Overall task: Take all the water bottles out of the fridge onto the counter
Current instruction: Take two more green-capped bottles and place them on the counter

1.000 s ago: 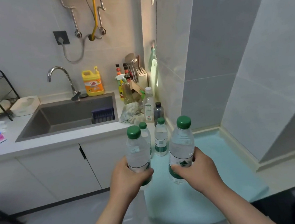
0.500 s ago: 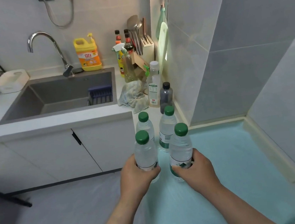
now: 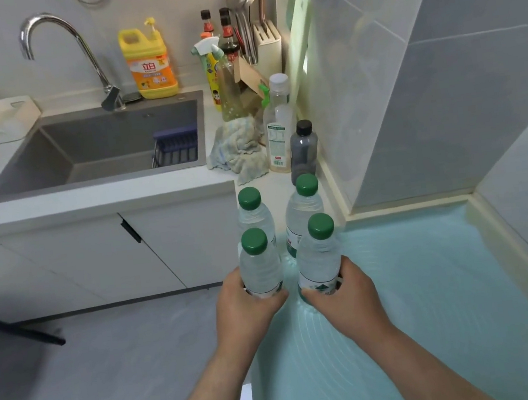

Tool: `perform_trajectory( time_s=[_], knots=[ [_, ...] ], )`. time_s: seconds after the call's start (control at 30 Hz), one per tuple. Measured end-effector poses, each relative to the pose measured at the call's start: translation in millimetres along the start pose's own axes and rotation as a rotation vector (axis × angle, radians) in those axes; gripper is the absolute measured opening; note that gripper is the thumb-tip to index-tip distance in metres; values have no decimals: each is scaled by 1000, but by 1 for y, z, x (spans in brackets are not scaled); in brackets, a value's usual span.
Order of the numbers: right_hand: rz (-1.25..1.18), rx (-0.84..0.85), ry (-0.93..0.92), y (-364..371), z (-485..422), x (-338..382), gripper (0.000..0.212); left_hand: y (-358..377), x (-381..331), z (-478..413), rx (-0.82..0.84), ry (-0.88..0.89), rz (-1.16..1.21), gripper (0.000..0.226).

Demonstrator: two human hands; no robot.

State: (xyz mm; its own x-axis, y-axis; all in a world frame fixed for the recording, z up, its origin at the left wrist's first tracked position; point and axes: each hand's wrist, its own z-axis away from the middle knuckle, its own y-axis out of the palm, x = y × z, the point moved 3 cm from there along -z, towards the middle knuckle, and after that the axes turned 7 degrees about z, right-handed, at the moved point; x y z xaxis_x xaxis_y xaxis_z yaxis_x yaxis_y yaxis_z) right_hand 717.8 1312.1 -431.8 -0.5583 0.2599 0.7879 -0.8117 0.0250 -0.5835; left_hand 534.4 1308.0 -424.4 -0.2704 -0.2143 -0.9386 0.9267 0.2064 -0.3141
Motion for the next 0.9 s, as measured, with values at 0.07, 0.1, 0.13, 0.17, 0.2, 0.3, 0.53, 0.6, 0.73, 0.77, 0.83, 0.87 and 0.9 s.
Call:
perform_trajectory(
  time_s=[0.07,0.1,0.13,0.17,0.2,0.3,0.53,0.6,0.73,0.77,0.83,0.87,0.9],
  knots=[
    [-7,-3,-8,2,-1,-2,33,2,2,0,-4,-1,13,29],
    [-9,-5,-11,3,-1,-3,35,3,2,-1,-5,-1,16,31],
    [-9,-4,-13,3,0,-5,36,4,3,-1,-1,-2,20,33],
    [-11,-2,-14,4,0,-6,38,5,3,-1,4,-5,23,34],
    [-14,0,-14,4,1,-7,40,6,4,-2,9,-8,23,34],
    [-13,19,-12,4,4,-9,49,7,5,-2,17,-13,19,38],
    [-7,42,-80,-7,15,4,65,-3,5,5,67,-49,-16,64],
    [-6,24,-119,-17,22,14,62,-12,0,12,95,-47,-56,76],
    [5,-44,-167,-34,39,44,61,-35,-19,28,109,-38,-42,72],
    [11,-67,-178,-38,44,52,63,-41,-26,32,112,-26,-30,67],
    [22,-95,-204,-47,59,73,60,-58,-42,44,116,13,2,59],
    [31,-99,-213,-49,65,80,57,-64,-47,49,115,28,13,57],
    [46,-109,-231,-51,73,87,56,-71,-53,55,114,42,22,56]
  ],
)
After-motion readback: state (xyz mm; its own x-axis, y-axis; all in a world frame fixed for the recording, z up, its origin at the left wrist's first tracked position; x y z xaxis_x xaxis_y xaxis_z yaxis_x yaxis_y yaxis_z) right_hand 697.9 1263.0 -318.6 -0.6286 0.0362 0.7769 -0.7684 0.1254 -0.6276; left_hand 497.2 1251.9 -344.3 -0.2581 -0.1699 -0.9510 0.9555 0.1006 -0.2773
